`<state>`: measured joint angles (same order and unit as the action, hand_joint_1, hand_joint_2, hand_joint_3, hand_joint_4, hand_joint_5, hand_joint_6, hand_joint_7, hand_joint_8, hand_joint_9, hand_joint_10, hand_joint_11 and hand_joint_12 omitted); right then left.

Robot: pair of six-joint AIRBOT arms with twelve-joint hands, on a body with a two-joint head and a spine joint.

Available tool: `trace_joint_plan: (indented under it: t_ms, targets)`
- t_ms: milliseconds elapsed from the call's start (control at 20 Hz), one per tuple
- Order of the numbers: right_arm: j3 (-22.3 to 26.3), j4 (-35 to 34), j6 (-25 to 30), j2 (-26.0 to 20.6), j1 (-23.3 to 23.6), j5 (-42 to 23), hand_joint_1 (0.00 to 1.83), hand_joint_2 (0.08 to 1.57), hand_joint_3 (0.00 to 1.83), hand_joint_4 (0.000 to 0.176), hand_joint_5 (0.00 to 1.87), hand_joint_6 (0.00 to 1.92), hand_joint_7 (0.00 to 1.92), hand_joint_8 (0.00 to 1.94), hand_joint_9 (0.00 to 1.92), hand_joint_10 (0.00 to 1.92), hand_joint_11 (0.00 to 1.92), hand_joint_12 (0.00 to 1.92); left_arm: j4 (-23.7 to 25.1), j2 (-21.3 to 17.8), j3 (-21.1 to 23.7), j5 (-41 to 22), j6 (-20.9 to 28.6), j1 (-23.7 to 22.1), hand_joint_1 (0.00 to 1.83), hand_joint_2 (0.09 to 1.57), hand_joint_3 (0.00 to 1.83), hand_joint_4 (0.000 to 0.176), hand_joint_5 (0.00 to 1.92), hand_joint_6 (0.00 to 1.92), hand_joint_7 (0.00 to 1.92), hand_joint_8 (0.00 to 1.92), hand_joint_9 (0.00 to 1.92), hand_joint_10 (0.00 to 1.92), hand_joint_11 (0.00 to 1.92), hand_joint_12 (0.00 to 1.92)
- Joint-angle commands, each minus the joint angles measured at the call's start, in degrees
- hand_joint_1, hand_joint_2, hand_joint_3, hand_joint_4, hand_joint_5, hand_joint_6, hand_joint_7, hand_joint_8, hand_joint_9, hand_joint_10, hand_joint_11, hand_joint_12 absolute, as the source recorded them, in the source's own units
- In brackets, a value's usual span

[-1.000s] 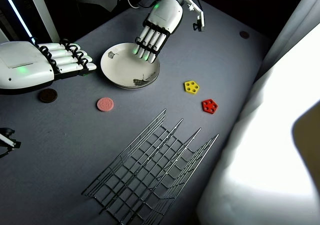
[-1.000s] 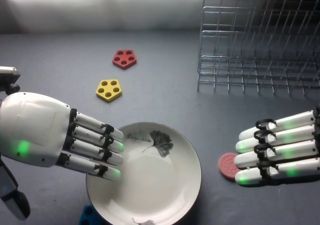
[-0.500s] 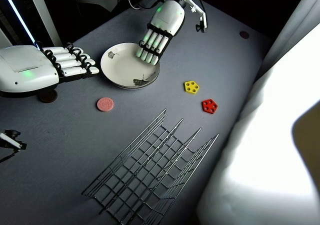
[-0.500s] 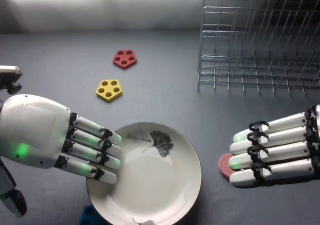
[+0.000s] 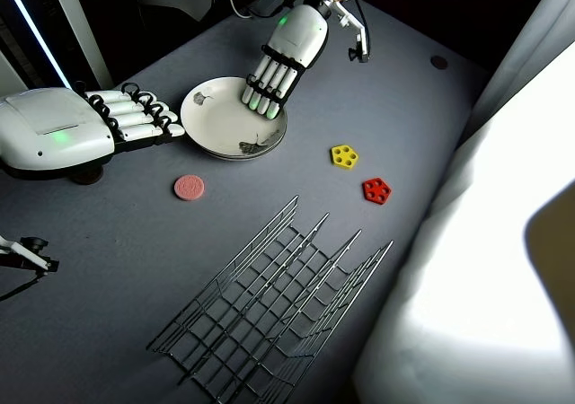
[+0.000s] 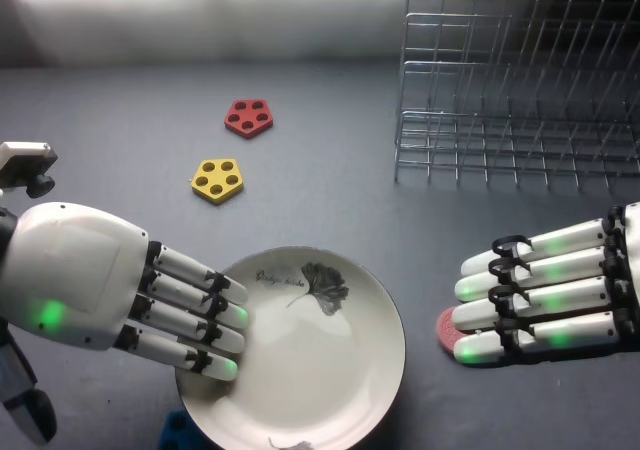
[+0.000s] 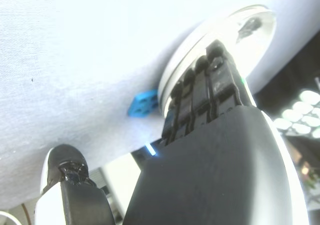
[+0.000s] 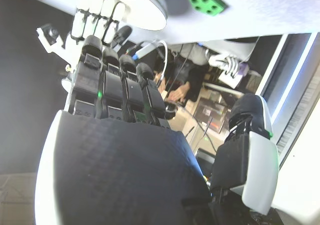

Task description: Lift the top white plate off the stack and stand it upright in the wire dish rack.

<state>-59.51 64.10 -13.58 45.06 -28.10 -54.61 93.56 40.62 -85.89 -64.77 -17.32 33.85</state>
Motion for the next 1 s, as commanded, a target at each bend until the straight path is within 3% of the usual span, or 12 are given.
trace_joint_plan:
  t_ms: [0, 500, 950]
  targets:
    - [-0.1, -3.8, 0.0, -0.5, 0.1, -4.8, 0.27, 0.96, 0.0, 0.0, 0.07, 0.01, 0.05, 0.01, 0.07, 0.01, 0.14, 0.03, -2.9, 0.3, 0.0, -2.6, -0.3, -0.6, 0.32, 0.88, 0.0, 0.0, 0.05, 0.01, 0.06, 0.01, 0.07, 0.01, 0.11, 0.05]
    - [-2.2, -4.0, -1.4, 1.3, -0.8, -4.8, 0.27, 0.96, 0.0, 0.0, 0.06, 0.0, 0.05, 0.0, 0.06, 0.0, 0.14, 0.03, -3.5, 1.0, 0.2, -2.3, 0.4, 0.2, 0.34, 0.86, 0.0, 0.0, 0.06, 0.01, 0.06, 0.01, 0.07, 0.01, 0.12, 0.05]
    - [-4.4, -4.0, -3.0, 3.3, -2.0, -4.8, 0.28, 0.96, 0.0, 0.0, 0.07, 0.0, 0.06, 0.0, 0.07, 0.0, 0.15, 0.03, -8.2, 2.4, 4.7, 2.3, 2.2, -0.8, 0.35, 0.88, 0.0, 0.0, 0.03, 0.0, 0.04, 0.0, 0.07, 0.0, 0.1, 0.04]
